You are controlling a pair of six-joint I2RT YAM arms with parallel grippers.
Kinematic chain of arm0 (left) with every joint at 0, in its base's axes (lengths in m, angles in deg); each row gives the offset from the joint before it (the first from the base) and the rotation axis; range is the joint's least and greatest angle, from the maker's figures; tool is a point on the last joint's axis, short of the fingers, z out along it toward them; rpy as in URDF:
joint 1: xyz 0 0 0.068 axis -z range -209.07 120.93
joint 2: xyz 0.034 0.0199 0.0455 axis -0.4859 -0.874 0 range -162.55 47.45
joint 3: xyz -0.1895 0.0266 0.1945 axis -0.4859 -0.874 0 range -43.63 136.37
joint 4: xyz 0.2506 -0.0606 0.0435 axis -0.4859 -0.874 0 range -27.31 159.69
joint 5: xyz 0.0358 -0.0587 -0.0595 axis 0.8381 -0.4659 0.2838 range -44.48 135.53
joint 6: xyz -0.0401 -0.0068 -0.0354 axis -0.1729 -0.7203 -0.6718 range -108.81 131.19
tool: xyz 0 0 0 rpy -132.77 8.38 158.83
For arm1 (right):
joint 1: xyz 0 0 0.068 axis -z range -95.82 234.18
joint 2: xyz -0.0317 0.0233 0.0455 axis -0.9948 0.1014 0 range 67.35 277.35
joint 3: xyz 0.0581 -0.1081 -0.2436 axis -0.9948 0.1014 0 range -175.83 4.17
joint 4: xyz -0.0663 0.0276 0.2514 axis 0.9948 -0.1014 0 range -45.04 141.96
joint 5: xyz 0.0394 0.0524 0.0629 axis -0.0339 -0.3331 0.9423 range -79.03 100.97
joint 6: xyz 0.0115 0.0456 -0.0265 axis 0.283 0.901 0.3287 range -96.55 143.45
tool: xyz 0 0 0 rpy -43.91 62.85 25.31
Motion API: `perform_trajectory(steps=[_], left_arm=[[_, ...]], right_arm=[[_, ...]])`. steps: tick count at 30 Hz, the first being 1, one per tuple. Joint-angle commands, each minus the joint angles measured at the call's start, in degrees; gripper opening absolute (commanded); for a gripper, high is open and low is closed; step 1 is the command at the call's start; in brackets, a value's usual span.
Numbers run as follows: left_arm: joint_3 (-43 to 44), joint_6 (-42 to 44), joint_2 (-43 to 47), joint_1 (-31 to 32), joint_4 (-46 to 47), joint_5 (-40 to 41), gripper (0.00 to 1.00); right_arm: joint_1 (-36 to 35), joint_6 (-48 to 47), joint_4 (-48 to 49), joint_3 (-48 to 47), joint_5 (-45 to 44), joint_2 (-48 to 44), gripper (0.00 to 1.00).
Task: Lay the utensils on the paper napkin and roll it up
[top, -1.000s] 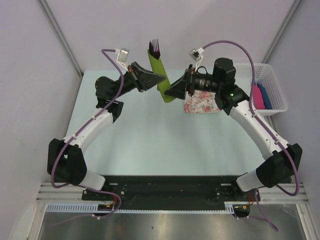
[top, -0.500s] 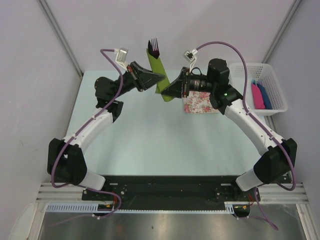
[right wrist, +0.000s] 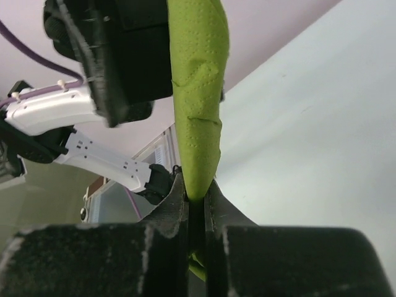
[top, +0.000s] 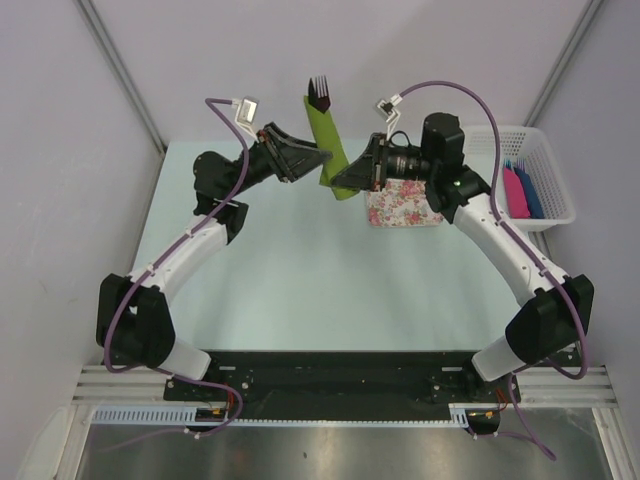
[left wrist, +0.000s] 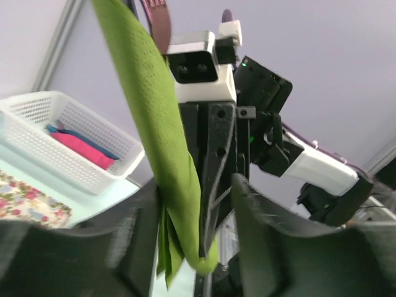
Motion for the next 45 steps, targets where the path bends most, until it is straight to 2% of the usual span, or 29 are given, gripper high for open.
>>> perform_trajectory(steps=[1,2,4,7,9,16,21,25,28,36,45], left_arm=[[2.8,4.2,1.3,0.1,-1.7,0.2,0.61],[2.8,4.8,1.6,0.1,-2.3,0.3,0.64],[2.7,6.7,1.8,0.1,-4.5,0.5,0.79],[2.7,8.8,1.8,0.1,-7.0,-0.4,0.90],[2.7,11.1,2.3,0.1,-9.3,-1.5,0.94],[1.7,15.9,3.8,0.0,-13.8,-4.5,0.96],[0.7,17.0,3.8,0.2,-15.0,-6.5,0.97],[-0.1,18.4,4.7,0.2,-15.7,-6.7,0.99],[-0.5,19.8,4.7,0.2,-17.5,-7.1,0.99],[-0.7,22.9,4.1,0.1,-20.7,-7.1,0.99],[-0.3,21.2,1.2,0.0,-20.8,-6.9,0.99]], right_arm=[[4.9,1.1,-3.2,-3.3,-0.5,-0.5,0.00],[6.6,1.0,-3.4,-2.9,-0.1,-0.6,0.00],[8.2,0.1,-4.7,-2.8,0.7,-1.0,0.00],[12.3,-3.0,-8.7,-2.9,1.5,-1.2,0.00],[16.7,-5.4,-13.4,-3.2,2.2,-0.9,0.00],[32.4,-23.5,-31.8,-9.1,4.5,3.9,0.00],[41.5,-38.1,-46.7,-17.3,3.6,13.4,0.00],[47.7,-45.7,-53.4,-24.2,1.2,20.9,0.00],[49.0,-50.3,-57.5,-29.1,-1.1,26.4,0.00],[52.5,-55.6,-65.1,-40.1,-4.0,39.3,0.00],[52.7,-56.9,-64.5,-40.9,-7.3,47.2,0.00]])
